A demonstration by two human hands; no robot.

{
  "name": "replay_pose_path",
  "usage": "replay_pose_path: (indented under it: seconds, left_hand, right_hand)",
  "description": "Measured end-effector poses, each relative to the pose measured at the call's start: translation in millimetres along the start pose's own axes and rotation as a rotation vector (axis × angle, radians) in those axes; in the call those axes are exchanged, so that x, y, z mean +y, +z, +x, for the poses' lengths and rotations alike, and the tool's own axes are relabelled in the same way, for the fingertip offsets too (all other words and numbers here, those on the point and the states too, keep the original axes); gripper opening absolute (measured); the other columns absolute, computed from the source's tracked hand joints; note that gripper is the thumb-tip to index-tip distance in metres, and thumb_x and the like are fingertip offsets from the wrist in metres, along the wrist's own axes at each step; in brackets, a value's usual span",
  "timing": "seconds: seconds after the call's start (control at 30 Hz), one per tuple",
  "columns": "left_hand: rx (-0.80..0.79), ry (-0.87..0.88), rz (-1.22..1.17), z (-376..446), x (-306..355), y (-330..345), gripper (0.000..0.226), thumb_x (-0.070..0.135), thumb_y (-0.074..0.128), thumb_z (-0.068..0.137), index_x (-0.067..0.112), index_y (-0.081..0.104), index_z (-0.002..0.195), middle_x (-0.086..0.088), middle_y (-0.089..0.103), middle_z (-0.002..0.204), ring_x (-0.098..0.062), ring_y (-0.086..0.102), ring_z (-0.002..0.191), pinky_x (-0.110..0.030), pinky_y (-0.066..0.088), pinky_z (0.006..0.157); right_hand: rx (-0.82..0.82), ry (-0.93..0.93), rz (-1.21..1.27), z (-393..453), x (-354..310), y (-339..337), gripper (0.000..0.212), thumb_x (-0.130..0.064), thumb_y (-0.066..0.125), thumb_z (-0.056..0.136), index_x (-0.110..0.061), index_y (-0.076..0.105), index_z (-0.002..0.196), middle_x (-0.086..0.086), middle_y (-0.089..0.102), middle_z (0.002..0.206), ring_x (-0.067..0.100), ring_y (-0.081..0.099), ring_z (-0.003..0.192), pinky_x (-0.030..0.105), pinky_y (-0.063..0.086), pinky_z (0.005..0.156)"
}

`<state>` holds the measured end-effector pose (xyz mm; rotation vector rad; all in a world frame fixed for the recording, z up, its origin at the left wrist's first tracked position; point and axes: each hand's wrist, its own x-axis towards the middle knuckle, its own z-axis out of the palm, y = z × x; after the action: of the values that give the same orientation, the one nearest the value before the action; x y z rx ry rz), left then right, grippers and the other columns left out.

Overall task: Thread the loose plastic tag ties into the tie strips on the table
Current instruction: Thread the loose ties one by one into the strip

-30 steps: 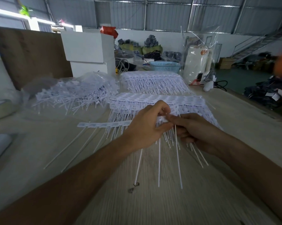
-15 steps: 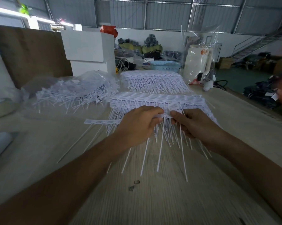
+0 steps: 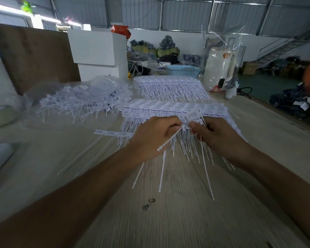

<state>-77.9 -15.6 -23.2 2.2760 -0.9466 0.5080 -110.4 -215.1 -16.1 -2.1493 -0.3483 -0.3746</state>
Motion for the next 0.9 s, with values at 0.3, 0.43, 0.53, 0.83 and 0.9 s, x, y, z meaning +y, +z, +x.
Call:
replay_pose_path:
  seconds: [0.3, 0.43, 0.53, 0.83, 0.9]
  left_hand:
    - [0.073, -0.073, -0.19, 3, -5, 6, 0.016, 0.016, 0.059, 0.099, 0.016, 0.071, 0.088, 0.008, 0.071, 0.079, -0.013, 0.068, 0.07, -0.035, 0.055, 0.072]
    - [0.14, -0.05, -0.241, 4, 0, 8, 0.016, 0.022, 0.064, 0.096, 0.016, 0.071, 0.108, 0.009, 0.07, 0.085, 0.005, 0.063, 0.08, -0.016, 0.049, 0.073]
    - [0.187, -0.035, -0.249, 4, 0, 10, 0.014, 0.024, 0.066, 0.094, 0.019, 0.07, 0.107, 0.01, 0.07, 0.084, 0.001, 0.063, 0.08, -0.02, 0.049, 0.071]
    - [0.176, -0.052, -0.179, 3, -8, 9, 0.015, 0.028, 0.072, 0.089, 0.023, 0.071, 0.103, 0.012, 0.072, 0.087, -0.003, 0.066, 0.08, -0.036, 0.053, 0.074]
    - [0.101, -0.05, -0.161, 3, -9, 10, 0.016, 0.028, 0.072, 0.09, 0.023, 0.072, 0.105, 0.01, 0.073, 0.087, -0.003, 0.067, 0.081, -0.037, 0.055, 0.074]
  right_hand:
    - [0.043, -0.081, 0.01, 0, 0, 0, 0.031, -0.029, 0.06, 0.098, -0.01, 0.065, 0.074, -0.002, 0.046, 0.058, 0.004, 0.039, 0.05, 0.019, 0.032, 0.05]
    - [-0.093, 0.297, 0.523, -1, -3, -6, 0.042, -0.049, 0.069, 0.08, -0.01, 0.077, 0.091, -0.006, 0.037, 0.058, 0.006, 0.029, 0.049, 0.019, 0.024, 0.044]
    - [-0.204, 0.406, 0.638, 1, -4, -9, 0.044, -0.046, 0.073, 0.078, -0.007, 0.077, 0.099, -0.005, 0.029, 0.063, 0.007, 0.024, 0.052, 0.019, 0.023, 0.041]
    - [-0.103, 0.334, 0.63, 3, -3, -10, 0.027, -0.035, 0.065, 0.09, -0.018, 0.062, 0.07, -0.006, 0.037, 0.058, 0.008, 0.028, 0.048, 0.02, 0.023, 0.042]
    - [-0.092, 0.362, 0.636, 5, -1, -10, 0.032, -0.028, 0.059, 0.097, -0.017, 0.056, 0.068, -0.005, 0.038, 0.057, 0.009, 0.028, 0.047, 0.019, 0.025, 0.039]
